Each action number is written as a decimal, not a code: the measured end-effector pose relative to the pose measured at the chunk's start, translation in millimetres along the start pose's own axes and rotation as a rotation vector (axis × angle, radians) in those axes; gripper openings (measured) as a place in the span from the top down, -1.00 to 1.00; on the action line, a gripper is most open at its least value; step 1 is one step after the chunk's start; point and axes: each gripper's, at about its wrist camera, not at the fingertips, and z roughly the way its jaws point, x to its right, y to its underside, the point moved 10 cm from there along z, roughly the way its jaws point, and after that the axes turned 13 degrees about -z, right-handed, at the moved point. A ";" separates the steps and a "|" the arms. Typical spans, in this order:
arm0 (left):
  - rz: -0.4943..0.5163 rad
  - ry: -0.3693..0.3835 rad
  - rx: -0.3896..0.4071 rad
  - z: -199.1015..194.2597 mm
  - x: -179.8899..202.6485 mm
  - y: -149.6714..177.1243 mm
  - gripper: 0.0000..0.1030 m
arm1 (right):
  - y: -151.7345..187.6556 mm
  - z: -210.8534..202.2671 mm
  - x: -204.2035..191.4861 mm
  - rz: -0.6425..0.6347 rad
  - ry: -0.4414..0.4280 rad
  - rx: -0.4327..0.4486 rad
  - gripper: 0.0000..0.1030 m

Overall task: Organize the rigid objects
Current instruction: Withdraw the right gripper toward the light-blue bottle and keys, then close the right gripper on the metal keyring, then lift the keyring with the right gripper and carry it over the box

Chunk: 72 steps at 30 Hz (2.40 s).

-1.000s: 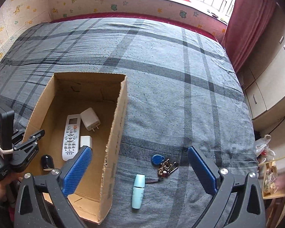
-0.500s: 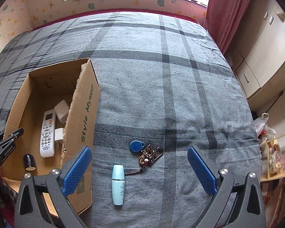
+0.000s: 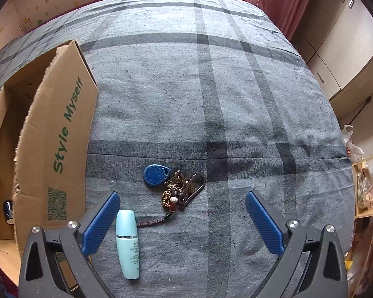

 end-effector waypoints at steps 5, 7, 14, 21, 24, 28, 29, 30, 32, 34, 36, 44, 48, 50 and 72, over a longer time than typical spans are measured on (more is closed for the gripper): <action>0.008 -0.010 -0.003 1.7 0.5 1.2 0.73 | 8.5 24.8 3.0 0.008 -0.011 -0.040 -0.99; 0.009 -0.011 -0.006 2.4 0.6 1.4 0.72 | 11.2 33.2 3.0 0.002 -0.013 -0.053 -0.99; -0.001 -0.005 -0.009 3.6 -0.8 0.9 0.73 | 19.2 57.5 3.0 -0.005 -0.016 -0.086 -0.99; 0.010 -0.017 -0.004 3.8 -1.8 1.6 0.73 | 25.7 75.7 3.0 -0.005 -0.033 -0.104 -0.98; 0.011 -0.021 -0.002 3.8 -1.6 1.7 0.72 | 24.9 82.3 6.4 -0.012 -0.043 -0.103 -0.99; 0.005 -0.017 -0.005 3.9 -1.5 1.4 0.72 | 18.9 87.1 9.6 -0.009 -0.053 -0.101 -0.99; 0.005 -0.017 -0.005 3.9 -1.3 1.4 0.72 | 18.5 86.3 9.6 -0.010 -0.053 -0.099 -0.98; 0.004 -0.017 -0.005 3.8 -1.3 1.4 0.72 | 17.7 86.0 9.7 -0.011 -0.054 -0.096 -0.95; 0.002 -0.015 -0.006 4.0 -0.9 1.3 0.72 | 11.7 84.5 6.5 -0.012 -0.068 -0.082 -0.57; 0.005 -0.017 -0.006 4.1 -1.1 1.5 0.72 | 9.4 78.3 4.7 -0.003 -0.083 -0.072 -0.01; 0.003 -0.018 -0.006 4.2 -1.2 1.6 0.72 | 6.8 75.8 4.3 0.006 -0.099 -0.075 0.44; -0.002 -0.011 -0.008 3.5 -2.4 1.3 0.73 | 6.2 62.2 10.2 0.024 -0.097 -0.051 0.66; -0.004 -0.009 -0.008 3.2 -2.5 1.4 0.72 | 9.4 48.3 13.9 0.024 -0.094 -0.038 0.67; -0.002 -0.009 -0.008 3.1 -2.3 1.4 0.72 | 8.4 41.1 15.6 0.025 -0.090 -0.029 0.67; 0.009 -0.016 -0.019 5.3 -0.4 0.8 0.73 | -11.3 -51.6 5.1 -0.009 -0.050 0.091 0.67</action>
